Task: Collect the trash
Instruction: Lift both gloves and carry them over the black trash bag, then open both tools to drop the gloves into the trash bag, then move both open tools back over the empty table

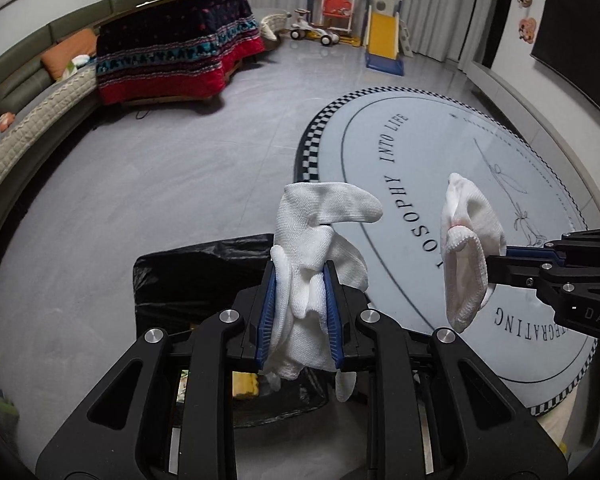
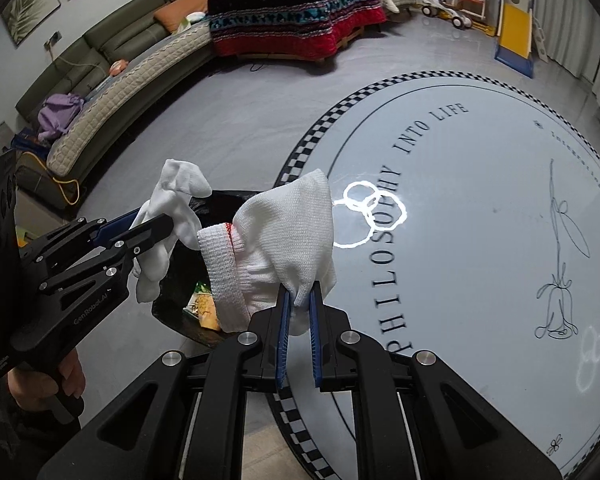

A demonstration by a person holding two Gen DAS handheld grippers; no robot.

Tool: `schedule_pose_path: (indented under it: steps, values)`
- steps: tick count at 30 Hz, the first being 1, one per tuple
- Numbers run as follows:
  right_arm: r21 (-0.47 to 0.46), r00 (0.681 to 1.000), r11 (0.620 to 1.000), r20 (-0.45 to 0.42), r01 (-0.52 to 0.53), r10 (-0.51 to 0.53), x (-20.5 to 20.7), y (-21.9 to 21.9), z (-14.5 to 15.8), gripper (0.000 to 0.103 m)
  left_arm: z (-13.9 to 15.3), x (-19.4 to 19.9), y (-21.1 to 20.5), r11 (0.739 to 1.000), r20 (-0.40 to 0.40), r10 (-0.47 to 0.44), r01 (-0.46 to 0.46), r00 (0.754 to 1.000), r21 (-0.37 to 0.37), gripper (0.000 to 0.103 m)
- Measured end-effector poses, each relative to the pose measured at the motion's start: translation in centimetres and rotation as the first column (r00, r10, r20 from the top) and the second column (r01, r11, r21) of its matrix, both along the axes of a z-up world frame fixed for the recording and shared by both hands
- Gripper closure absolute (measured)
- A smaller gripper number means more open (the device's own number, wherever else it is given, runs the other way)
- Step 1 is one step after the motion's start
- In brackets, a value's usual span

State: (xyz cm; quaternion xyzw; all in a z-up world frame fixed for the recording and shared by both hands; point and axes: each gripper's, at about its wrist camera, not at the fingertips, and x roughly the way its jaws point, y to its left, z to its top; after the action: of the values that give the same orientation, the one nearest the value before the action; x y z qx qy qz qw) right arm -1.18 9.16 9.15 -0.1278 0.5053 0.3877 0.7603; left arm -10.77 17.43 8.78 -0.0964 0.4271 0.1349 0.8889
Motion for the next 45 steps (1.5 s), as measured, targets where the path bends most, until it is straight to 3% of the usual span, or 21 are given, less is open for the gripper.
schedule_pose_path:
  steps: [9,22,23,24,25,26,28,32,45]
  values:
    - [-0.017,0.991,0.992,-0.028,-0.129,0.128,-3.0,6.4,-1.3,0.093,-2.1,-4.9,5.6,0.987,-0.024,0.155,-0.155,0.988,-0.036,0.081]
    - [-0.047,0.963,0.965,-0.101,-0.257,0.252,-5.3,14.7,-3.5,0.091,-5.8,-10.0,11.8,0.934,-0.097,0.336,-0.345,0.937,-0.093,0.08]
    - [-0.047,0.959,0.963,-0.116,-0.266,0.259,-5.4,15.3,-3.7,0.087,-6.1,-10.2,12.3,0.928,-0.107,0.35,-0.36,0.931,-0.096,0.077]
    - [-0.049,0.958,0.963,-0.125,-0.265,0.257,-5.2,15.8,-3.8,0.063,-6.5,-10.2,12.7,0.922,-0.127,0.363,-0.376,0.923,-0.093,0.048]
    - [-0.042,0.966,0.969,-0.11,-0.241,0.236,-5.1,16.1,-3.8,0.029,-6.8,-10.2,13.2,0.913,-0.141,0.386,-0.399,0.912,-0.084,0.005]
    - [-0.034,0.973,0.975,-0.085,-0.22,0.216,-5.0,16.1,-3.5,0.021,-6.7,-10.3,13.4,0.905,-0.127,0.41,-0.42,0.903,-0.066,0.007]
    - [-0.034,0.976,0.977,-0.069,-0.211,0.208,-4.9,16.3,-3.4,0.02,-6.8,-10.3,13.7,0.893,-0.117,0.439,-0.447,0.891,-0.049,0.006]
    - [-0.045,0.975,0.976,-0.078,-0.212,0.209,-4.6,16.3,-3.7,0.02,-7.2,-10.2,14.0,0.895,-0.126,0.429,-0.44,0.895,-0.079,0.006]
    - [-0.019,0.972,0.977,-0.111,-0.211,0.207,-4.2,15.7,-3.5,0.02,-7.1,-9.0,13.0,0.91,-0.141,0.397,-0.409,0.907,-0.065,0.006]
